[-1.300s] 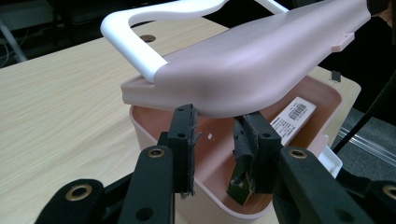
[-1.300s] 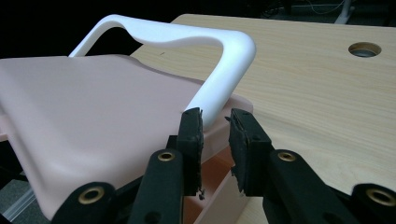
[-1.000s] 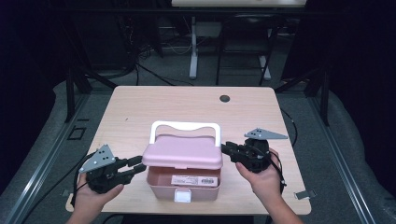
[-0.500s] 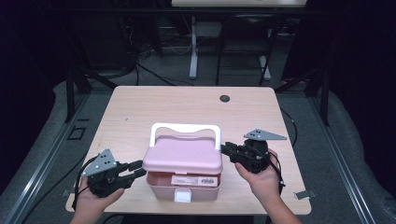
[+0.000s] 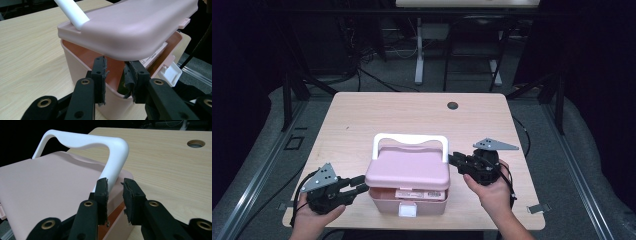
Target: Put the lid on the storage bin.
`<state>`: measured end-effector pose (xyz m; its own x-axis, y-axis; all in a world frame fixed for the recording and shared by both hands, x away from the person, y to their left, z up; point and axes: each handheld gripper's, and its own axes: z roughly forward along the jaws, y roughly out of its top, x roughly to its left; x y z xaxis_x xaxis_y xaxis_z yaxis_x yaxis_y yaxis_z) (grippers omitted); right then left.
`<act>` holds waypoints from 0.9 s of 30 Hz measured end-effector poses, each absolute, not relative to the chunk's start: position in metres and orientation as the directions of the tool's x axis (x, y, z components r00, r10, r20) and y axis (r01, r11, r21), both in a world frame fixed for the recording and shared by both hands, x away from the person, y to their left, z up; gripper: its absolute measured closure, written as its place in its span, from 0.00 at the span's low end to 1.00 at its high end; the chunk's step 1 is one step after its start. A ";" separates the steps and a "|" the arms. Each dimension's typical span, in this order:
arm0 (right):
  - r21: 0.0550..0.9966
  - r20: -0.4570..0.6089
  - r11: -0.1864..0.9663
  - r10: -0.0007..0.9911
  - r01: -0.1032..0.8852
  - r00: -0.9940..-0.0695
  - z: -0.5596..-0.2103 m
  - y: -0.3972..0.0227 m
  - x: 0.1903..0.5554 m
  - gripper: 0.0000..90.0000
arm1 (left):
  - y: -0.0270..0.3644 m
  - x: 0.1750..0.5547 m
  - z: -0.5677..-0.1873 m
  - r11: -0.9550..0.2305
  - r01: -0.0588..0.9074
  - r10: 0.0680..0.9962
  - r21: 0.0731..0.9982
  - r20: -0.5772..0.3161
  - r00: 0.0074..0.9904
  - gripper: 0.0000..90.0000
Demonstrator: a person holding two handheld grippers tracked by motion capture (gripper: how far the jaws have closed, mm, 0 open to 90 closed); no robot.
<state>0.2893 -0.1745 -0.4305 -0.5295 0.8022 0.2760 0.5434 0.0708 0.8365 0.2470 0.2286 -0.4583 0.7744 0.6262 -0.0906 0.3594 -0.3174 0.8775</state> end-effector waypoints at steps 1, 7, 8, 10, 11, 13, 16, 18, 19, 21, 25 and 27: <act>0.836 0.275 0.072 0.802 0.544 -0.529 -0.431 -0.175 0.289 0.82 | 0.229 0.247 -0.458 -0.321 0.362 0.625 0.875 -0.092 0.775 0.77; 0.834 0.279 0.070 0.803 0.548 -0.527 -0.433 -0.175 0.290 0.82 | 0.229 0.246 -0.462 -0.324 0.363 0.622 0.873 -0.092 0.777 0.77; 0.834 0.279 0.070 0.803 0.548 -0.527 -0.433 -0.175 0.290 0.82 | 0.228 0.246 -0.463 -0.315 0.362 0.623 0.877 -0.096 0.776 0.77; 0.834 0.280 0.068 0.803 0.548 -0.526 -0.433 -0.175 0.290 0.82 | 0.228 0.246 -0.465 -0.316 0.369 0.624 0.874 -0.101 0.775 0.77; 0.833 0.280 0.068 0.803 0.549 -0.526 -0.433 -0.175 0.290 0.82 | 0.229 0.246 -0.465 -0.318 0.370 0.624 0.873 -0.102 0.775 0.77; 0.834 0.282 0.065 0.804 0.549 -0.524 -0.434 -0.175 0.290 0.82 | 0.229 0.246 -0.466 -0.323 0.370 0.622 0.871 -0.099 0.776 0.77; 0.831 0.283 0.066 0.805 0.552 -0.521 -0.435 -0.176 0.290 0.82 | 0.229 0.247 -0.467 -0.318 0.370 0.621 0.873 -0.103 0.777 0.77; 0.832 0.283 0.065 0.806 0.551 -0.521 -0.435 -0.177 0.290 0.82 | 0.229 0.247 -0.467 -0.316 0.373 0.623 0.872 -0.106 0.775 0.77; 0.831 0.285 0.063 0.805 0.552 -0.520 -0.436 -0.177 0.290 0.82 | 0.229 0.247 -0.468 -0.319 0.375 0.622 0.871 -0.106 0.776 0.77; 0.829 0.285 0.064 0.806 0.555 -0.519 -0.436 -0.177 0.290 0.82 | 0.229 0.247 -0.468 -0.320 0.377 0.623 0.869 -0.107 0.775 0.77; 0.829 0.287 0.062 0.806 0.556 -0.518 -0.436 -0.178 0.291 0.82 | 0.230 0.248 -0.470 -0.322 0.378 0.623 0.868 -0.107 0.775 0.77; 0.829 0.287 0.061 0.807 0.556 -0.516 -0.437 -0.178 0.291 0.82 | 0.230 0.248 -0.470 -0.326 0.379 0.623 0.866 -0.105 0.775 0.77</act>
<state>0.2908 -0.1780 -0.4370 -0.5162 0.8070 0.2870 0.5558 0.0607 0.8291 0.2480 0.2300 -0.4705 0.7751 0.6231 -0.1048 0.3789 -0.3256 0.8663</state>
